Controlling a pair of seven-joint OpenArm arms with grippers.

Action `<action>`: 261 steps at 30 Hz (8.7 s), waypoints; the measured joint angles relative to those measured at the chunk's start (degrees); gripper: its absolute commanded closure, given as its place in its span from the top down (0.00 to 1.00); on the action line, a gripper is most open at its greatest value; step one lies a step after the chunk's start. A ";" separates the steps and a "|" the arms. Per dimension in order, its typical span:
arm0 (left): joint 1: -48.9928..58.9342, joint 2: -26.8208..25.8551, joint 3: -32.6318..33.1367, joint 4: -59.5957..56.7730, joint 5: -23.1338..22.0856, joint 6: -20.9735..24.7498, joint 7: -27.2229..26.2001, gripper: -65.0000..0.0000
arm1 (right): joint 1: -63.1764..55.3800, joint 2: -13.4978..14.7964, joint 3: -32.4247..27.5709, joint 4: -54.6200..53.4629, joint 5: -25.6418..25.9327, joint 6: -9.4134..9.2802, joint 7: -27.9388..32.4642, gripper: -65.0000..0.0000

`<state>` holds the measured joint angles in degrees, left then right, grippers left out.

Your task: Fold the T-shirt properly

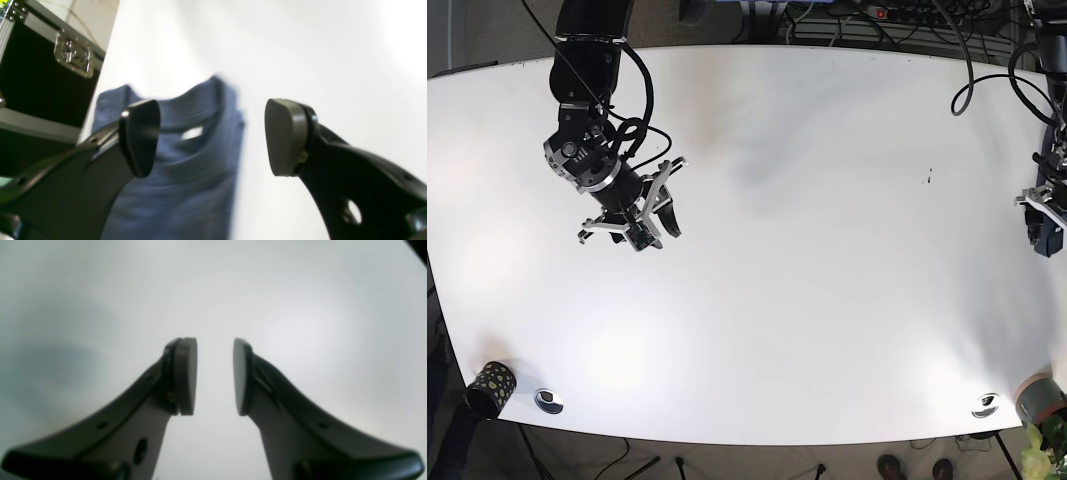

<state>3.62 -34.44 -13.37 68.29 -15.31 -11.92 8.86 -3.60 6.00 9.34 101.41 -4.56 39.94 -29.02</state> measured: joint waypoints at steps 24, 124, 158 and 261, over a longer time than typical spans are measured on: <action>17.62 27.67 4.55 28.85 17.49 -0.61 -0.85 0.69 | -19.56 2.36 4.90 -4.26 -0.94 -12.98 22.49 0.26; 28.00 30.03 4.63 -26.53 17.68 4.48 -10.71 0.68 | -34.14 6.88 -5.97 -50.75 8.92 -14.01 33.40 0.26; 54.84 33.81 4.52 28.79 17.20 4.66 -1.01 0.68 | -58.51 7.82 0.13 -19.80 16.44 -13.35 33.20 0.26; 33.64 36.48 3.10 43.17 8.76 4.44 8.28 0.69 | -27.80 5.07 18.91 -6.27 63.76 -7.93 -27.02 0.63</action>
<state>37.26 2.04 -10.26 111.46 -6.55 -7.49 17.15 -31.40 11.07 28.25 95.13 59.20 32.01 -56.03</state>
